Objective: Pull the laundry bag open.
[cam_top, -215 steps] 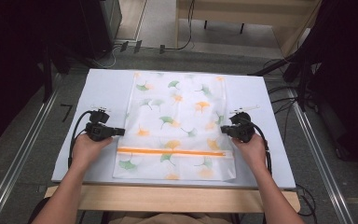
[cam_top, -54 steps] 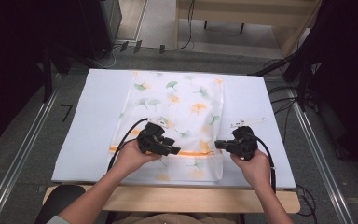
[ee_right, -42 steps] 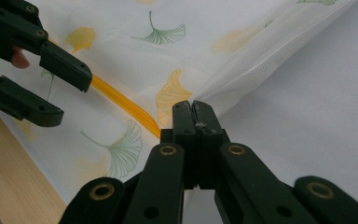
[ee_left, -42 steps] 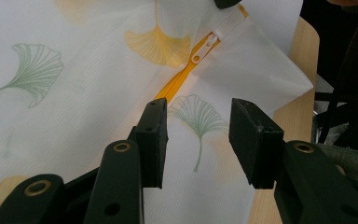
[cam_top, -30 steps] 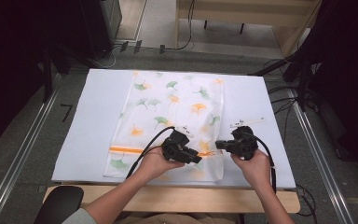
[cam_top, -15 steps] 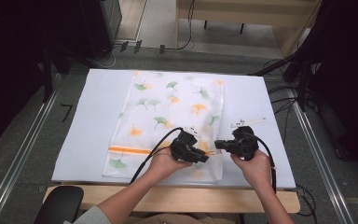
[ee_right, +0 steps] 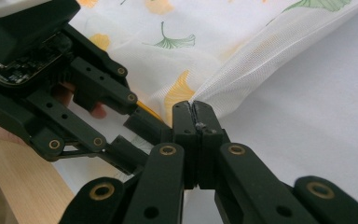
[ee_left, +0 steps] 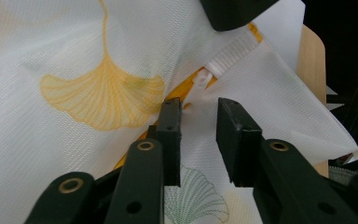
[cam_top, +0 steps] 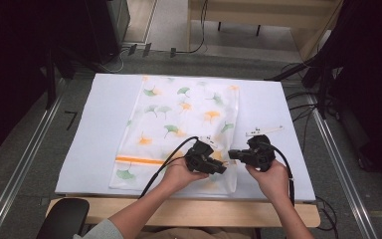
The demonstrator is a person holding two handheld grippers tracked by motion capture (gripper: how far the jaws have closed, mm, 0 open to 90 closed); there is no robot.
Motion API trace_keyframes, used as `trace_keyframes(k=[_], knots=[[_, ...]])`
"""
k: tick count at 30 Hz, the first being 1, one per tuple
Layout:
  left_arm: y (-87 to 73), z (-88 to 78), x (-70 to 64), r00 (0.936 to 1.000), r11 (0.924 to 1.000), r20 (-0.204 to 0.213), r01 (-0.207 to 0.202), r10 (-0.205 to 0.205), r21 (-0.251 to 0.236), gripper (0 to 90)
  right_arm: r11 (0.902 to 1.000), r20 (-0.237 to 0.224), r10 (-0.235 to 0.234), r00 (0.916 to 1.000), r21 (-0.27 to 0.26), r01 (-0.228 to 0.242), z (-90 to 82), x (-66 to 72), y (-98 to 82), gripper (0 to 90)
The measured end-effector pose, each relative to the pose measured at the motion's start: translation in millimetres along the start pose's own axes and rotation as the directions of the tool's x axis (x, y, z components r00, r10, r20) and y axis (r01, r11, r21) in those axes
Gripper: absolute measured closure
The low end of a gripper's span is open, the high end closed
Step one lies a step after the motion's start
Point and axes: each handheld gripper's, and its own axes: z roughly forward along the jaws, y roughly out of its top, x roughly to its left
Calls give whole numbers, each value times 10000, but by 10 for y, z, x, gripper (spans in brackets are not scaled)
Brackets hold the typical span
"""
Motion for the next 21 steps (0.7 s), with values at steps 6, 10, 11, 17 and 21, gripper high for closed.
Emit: trace_keyframes(k=[6, 10, 11, 17, 21], knots=[[15, 17, 10, 9997, 9997, 73, 244, -244, 5, 764, 10000, -61, -20, 10000, 24, 20, 8, 9, -1, 900], [32, 5, 17, 9991, 9990, 50, 424, -423, -135, 840, 10000, -98, -35, 9999, 75, 36, 16, 20, 1, 900], [35, 2, 28, 9987, 9987, 98, 492, -491, -93, 859, 10000, -111, -38, 9999, 54, 39, 15, 18, 1, 900], [39, 4, 33, 9984, 9985, 208, 534, -532, -91, 893, 10000, -112, -25, 9999, 13, 25, 15, 16, -1, 900], [44, -5, 27, 9984, 9984, 132, 556, -555, -56, 898, 10000, -144, -41, 9999, 13, 42, 11, 18, 1, 900]])
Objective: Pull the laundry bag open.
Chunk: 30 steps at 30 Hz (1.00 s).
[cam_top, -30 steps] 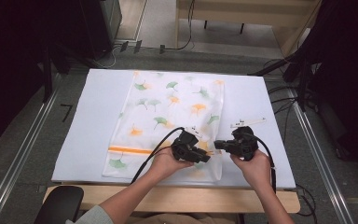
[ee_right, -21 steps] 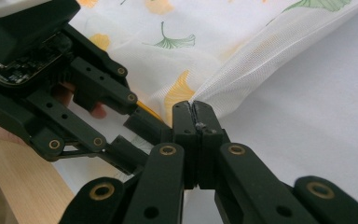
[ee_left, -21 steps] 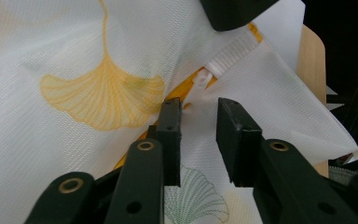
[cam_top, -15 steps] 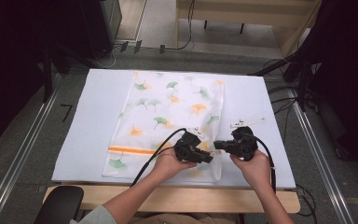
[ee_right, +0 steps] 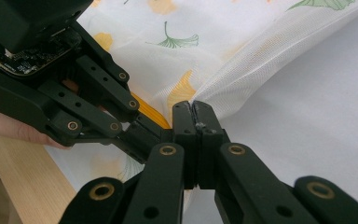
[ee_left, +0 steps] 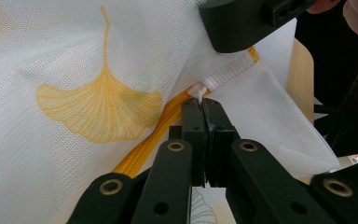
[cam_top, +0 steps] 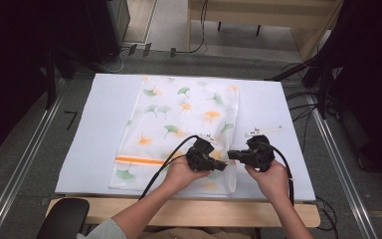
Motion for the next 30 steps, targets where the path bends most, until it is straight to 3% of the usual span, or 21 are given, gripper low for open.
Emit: trace_keyframes(k=[5, 16, 20, 26, 30], knots=[[7, -17, -2, 9999, 9999, -114, -78, 79, 119, 900, 10000, 87, -83, 9999, 35, 82, 0, -18, -8, 895], [8, -49, 39, 9996, 9998, -226, 178, -180, -87, 900, 9998, 416, 3, 9991, 195, -11, -100, -14, -87, 653], [12, -39, 40, 9995, 9999, -291, 98, -100, -57, 900, 9984, 367, 170, 9992, 531, -190, -55, -28, -127, 646], [15, -18, 25, 9996, 9999, -272, 94, -96, -93, 900, 9968, 137, 421, 9990, 671, -429, 37, -45, -121, 706], [14, -12, 25, 9996, 9999, -272, 91, -94, -83, 900, 9946, 132, 446, 9989, 931, -456, 95, -35, -108, 809]])
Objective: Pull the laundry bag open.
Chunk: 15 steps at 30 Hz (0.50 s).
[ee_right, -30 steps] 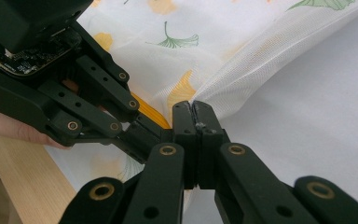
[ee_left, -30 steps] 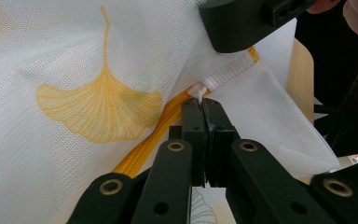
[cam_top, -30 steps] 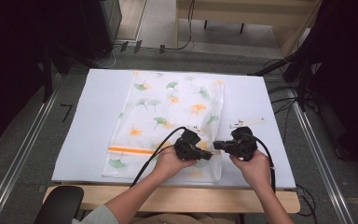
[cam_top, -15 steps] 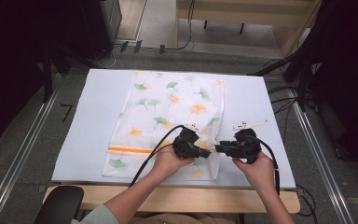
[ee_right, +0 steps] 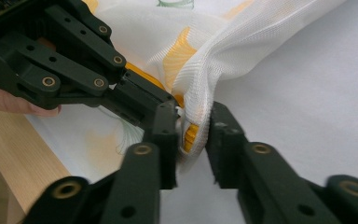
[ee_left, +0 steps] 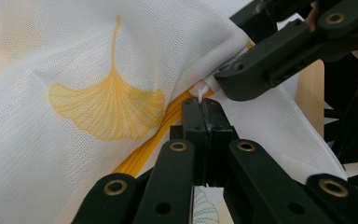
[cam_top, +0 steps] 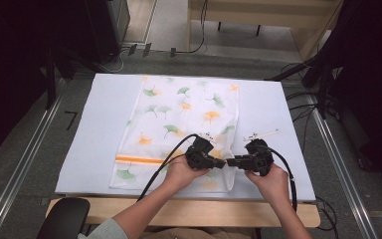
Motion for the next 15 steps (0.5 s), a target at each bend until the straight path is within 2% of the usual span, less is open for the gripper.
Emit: trace_keyframes(k=[4, 15], knots=[[2, -11, 5, 10000, 10000, 73, 21, -21, -26, 900, 9999, -62, -142, 9999, -46, 142, -13, 31, 12, 850], [2, 9, 0, 9998, 10000, 171, 72, -71, -65, 888, 9999, -159, -161, 9997, -61, 160, -24, 54, 23, 861]])
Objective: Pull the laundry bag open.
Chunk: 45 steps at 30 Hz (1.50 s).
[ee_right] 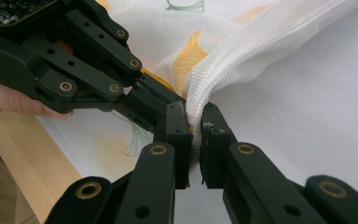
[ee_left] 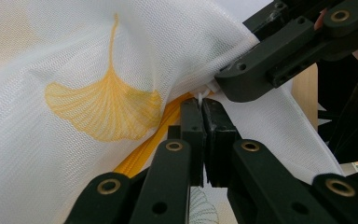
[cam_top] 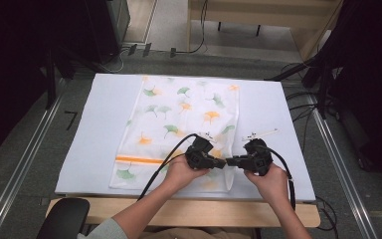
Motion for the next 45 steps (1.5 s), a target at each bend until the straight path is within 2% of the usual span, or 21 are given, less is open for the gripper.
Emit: trace_keyframes(k=[4, 13, 18, 21, 23, 29, 33, 36, 39, 45], knots=[[4, -2, -7, 10000, 10000, -84, -9, 9, 69, 900, 10000, -78, -20, 10000, 47, 20, 2, 12, 3, 861], [10, -13, 20, 9997, 9991, 72, 245, -248, 338, 900, 9998, 0, -97, 10000, 146, 97, 5, 17, -1, 863], [11, -17, 21, 9997, 9989, 38, 257, -259, 388, 900, 9997, 11, -123, 9999, 188, 123, 2, 7, -6, 864], [5, -16, 37, 9996, 9976, -174, 235, -224, 647, 900, 9997, 13, -139, 9999, 187, 138, -3, 0, -8, 865], [-3, -26, 51, 9993, 9975, -154, 360, -351, 612, 900, 9998, 27, -115, 9999, 168, 115, -15, -4, -10, 865], [-7, -52, 60, 9994, 9973, -260, 234, -217, 701, 900, 9999, 23, -81, 10000, 85, 80, -38, -28, -16, 865], [-22, -70, 79, 9991, 9971, -316, 288, -266, 704, 900, 9999, -46, 58, 10000, 111, -58, -38, -37, -18, 864], [-26, -86, 79, 9991, 9965, -331, 281, -256, 785, 900, 9998, 55, -147, 9999, 99, 146, -45, -36, -17, 864], [-40, -96, 112, 9987, 9951, -392, 348, -313, 928, 900, 9998, 11, -141, 9999, 110, 141, -49, -39, -19, 864], [-61, -173, 125, 9989, 9947, -448, 214, -170, 1006, 900, 10000, -39, -78, 10000, 28, 79, -78, -68, -29, 864]])
